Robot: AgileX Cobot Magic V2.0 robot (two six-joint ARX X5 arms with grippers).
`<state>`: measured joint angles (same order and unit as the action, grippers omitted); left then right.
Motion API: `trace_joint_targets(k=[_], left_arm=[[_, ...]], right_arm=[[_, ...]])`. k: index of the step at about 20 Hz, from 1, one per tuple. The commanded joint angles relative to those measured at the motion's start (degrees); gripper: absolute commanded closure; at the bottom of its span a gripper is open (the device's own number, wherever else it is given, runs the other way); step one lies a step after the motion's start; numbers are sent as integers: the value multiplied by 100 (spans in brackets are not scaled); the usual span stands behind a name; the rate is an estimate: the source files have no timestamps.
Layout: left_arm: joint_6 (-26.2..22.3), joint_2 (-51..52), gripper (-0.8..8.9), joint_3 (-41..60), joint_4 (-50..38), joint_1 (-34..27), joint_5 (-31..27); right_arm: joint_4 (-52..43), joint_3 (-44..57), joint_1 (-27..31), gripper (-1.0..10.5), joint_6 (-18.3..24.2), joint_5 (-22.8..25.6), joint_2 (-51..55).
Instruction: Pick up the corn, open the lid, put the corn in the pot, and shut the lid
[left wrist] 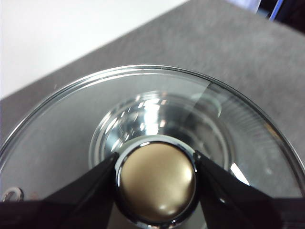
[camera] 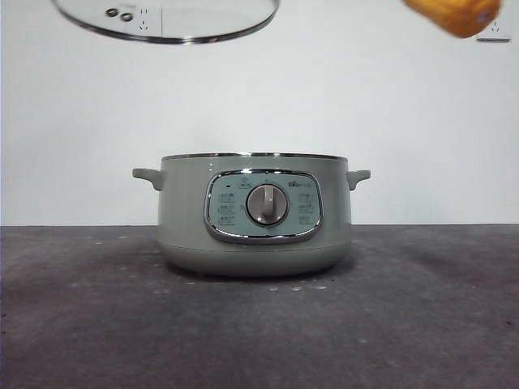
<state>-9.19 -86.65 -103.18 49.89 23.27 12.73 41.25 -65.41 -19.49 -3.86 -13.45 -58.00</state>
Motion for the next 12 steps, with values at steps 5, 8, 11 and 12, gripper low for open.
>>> trace_joint_targets(k=[5, 8, 11, 12], left_arm=[[-313, 575, 821, -24, 289, -251, 9], [-313, 994, 821, 289, 380, -476, 28], [-350, 1759, 821, 1259, 173, -691, 96], [-350, 2076, 821, 1646, 74, -774, 94]], right_arm=[[-267, -907, -11, 959, 2, -262, -1436], [-240, -1707, -151, 959, 24, -308, -2304], [-190, -2559, -393, 959, 111, -308, -3171], [-173, -2855, -485, 959, 118, -304, -3464]])
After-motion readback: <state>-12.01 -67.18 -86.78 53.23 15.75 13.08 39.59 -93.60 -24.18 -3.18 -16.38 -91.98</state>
